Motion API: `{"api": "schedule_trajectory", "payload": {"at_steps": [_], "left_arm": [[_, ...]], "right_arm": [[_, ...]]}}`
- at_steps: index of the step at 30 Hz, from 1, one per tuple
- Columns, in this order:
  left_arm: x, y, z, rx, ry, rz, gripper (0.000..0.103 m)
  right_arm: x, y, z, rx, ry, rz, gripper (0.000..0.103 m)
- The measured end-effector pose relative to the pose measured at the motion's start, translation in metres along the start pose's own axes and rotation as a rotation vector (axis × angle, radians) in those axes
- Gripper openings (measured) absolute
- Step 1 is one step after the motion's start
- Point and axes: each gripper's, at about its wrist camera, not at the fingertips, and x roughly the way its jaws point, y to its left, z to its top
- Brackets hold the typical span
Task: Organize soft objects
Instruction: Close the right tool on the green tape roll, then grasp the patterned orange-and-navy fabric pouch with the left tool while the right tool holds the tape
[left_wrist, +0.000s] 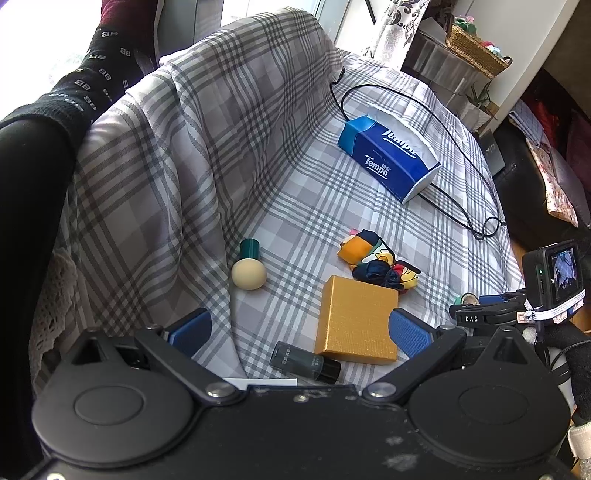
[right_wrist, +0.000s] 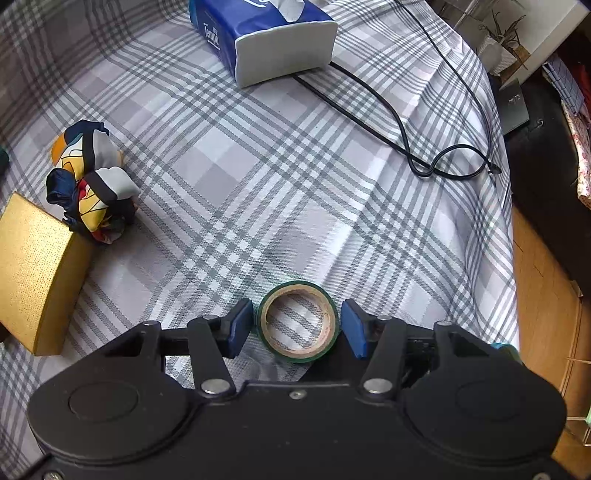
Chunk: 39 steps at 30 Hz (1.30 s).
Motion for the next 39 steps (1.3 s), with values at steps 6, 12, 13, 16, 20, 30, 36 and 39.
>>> {"api": "schedule_trajectory", "payload": {"at_steps": [6,12,13,16,20,30,36,39], "left_arm": [[0.000,0.000,0.000,-0.001,0.000,0.001,0.102],[0.002,-0.002,0.000,-0.003,0.005,0.000,0.102],[0.002,-0.001,0.000,-0.003,0.006,0.001,0.102],[0.005,0.000,0.000,-0.008,0.012,0.006,0.102],[0.008,0.003,0.002,-0.026,0.019,0.012,0.102],[0.024,0.001,0.002,-0.051,0.054,0.013,0.102],[0.033,-0.008,0.005,-0.045,0.056,-0.010,0.102],[0.040,-0.016,0.009,-0.039,0.047,-0.012,0.102]], "right_arm": [[0.004,-0.007,0.004,0.037,0.017,0.035,0.053],[0.000,-0.003,0.004,0.050,0.012,0.055,0.049],[-0.003,-0.001,0.002,0.067,0.004,0.067,0.049],[-0.018,0.013,-0.006,0.085,-0.032,0.103,0.049],[-0.038,0.046,-0.028,0.073,-0.070,0.087,0.049],[-0.061,0.074,-0.095,0.239,-0.081,0.088,0.049],[-0.058,0.072,-0.117,0.323,-0.136,0.114,0.049],[-0.060,0.073,-0.128,0.320,-0.219,0.114,0.049]]}}
